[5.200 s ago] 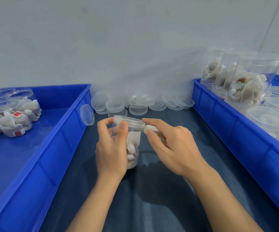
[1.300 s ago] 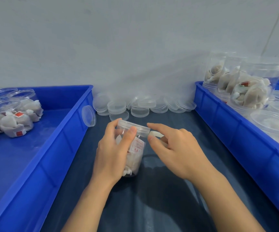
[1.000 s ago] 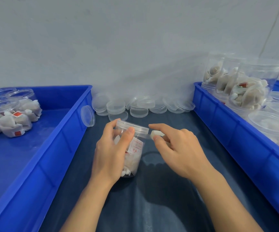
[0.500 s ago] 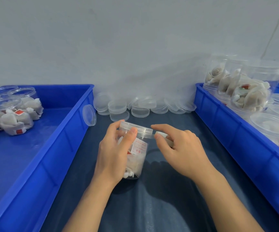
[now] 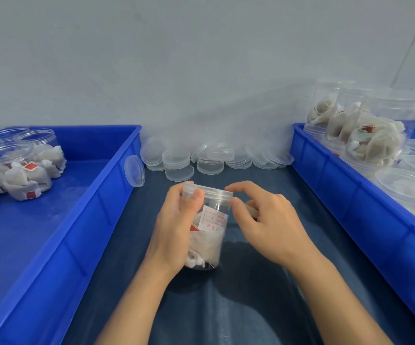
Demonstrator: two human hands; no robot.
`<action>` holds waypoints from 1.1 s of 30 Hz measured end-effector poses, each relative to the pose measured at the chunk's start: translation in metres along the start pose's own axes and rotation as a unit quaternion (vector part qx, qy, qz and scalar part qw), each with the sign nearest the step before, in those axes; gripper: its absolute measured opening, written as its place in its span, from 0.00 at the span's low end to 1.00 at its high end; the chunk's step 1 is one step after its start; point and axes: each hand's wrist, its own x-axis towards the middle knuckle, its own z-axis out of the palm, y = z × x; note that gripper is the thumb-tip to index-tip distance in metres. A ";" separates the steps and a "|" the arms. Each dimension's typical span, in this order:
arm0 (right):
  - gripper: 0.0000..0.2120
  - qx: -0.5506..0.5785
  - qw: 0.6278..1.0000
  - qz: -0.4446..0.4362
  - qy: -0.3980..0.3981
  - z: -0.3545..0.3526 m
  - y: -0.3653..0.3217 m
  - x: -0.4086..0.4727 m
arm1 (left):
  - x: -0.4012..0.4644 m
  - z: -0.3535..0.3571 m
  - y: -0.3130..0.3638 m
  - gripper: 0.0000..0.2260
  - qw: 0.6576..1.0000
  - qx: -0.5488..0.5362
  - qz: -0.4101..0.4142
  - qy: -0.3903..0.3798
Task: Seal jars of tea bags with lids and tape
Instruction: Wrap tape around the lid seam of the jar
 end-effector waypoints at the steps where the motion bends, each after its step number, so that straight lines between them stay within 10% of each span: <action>1: 0.11 0.005 1.000 0.000 0.003 0.000 0.000 0.000 | 0.000 0.000 -0.001 0.24 1.000 0.004 -0.003 -0.012; 8: 0.10 -0.002 1.000 -0.006 0.016 0.000 -0.003 -0.001 | 0.002 0.001 -0.004 0.37 0.991 0.127 0.037 0.023; 14: 0.10 -0.033 0.999 -0.018 0.030 0.000 -0.011 -0.002 | -0.003 0.004 -0.005 0.23 0.960 0.229 0.119 0.111; 23: 0.17 -0.053 0.997 -0.014 0.056 0.003 -0.022 -0.003 | -0.006 0.009 -0.001 0.39 0.929 0.346 0.100 0.092; 33: 0.17 -0.051 0.998 -0.017 0.023 -0.002 -0.018 -0.002 | -0.002 0.006 -0.001 0.33 0.958 0.267 0.064 0.078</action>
